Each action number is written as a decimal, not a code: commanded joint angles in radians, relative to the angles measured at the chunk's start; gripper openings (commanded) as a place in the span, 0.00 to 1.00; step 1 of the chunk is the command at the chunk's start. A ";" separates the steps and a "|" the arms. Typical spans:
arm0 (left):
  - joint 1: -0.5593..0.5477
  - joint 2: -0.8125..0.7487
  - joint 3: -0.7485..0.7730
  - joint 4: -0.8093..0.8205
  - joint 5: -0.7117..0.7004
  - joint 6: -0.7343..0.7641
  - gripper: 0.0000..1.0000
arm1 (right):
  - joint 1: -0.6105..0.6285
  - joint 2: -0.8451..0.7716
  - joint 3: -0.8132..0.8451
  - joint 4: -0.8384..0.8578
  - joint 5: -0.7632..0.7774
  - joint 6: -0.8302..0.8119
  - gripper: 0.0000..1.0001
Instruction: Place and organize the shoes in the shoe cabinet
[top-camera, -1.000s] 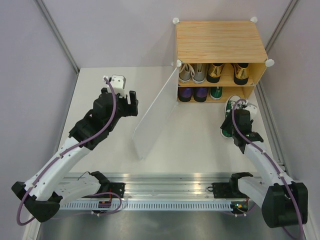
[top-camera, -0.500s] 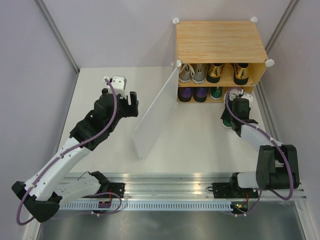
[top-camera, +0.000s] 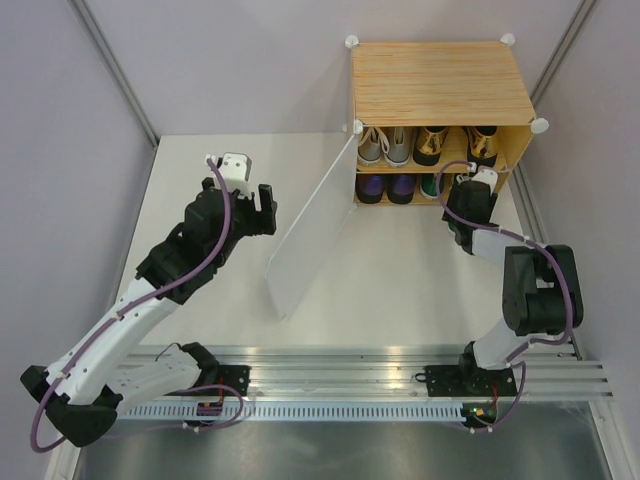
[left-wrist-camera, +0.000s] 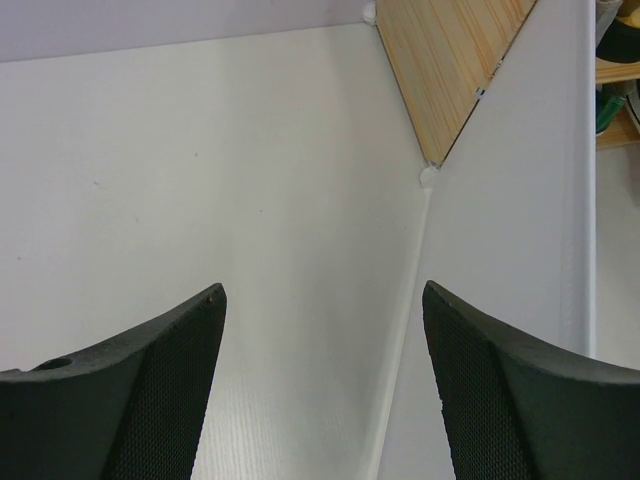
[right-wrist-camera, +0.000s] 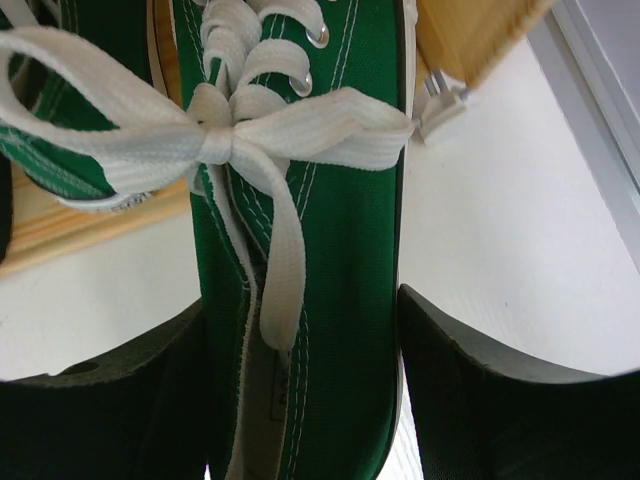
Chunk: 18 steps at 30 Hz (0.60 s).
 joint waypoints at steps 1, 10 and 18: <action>-0.007 -0.018 -0.001 0.043 0.005 0.038 0.82 | -0.002 0.030 0.079 0.219 0.034 -0.063 0.01; -0.007 -0.010 -0.003 0.042 0.004 0.043 0.82 | -0.004 0.154 0.157 0.319 0.054 -0.144 0.01; -0.007 -0.016 -0.001 0.042 0.005 0.044 0.82 | -0.051 0.246 0.231 0.357 0.068 -0.172 0.01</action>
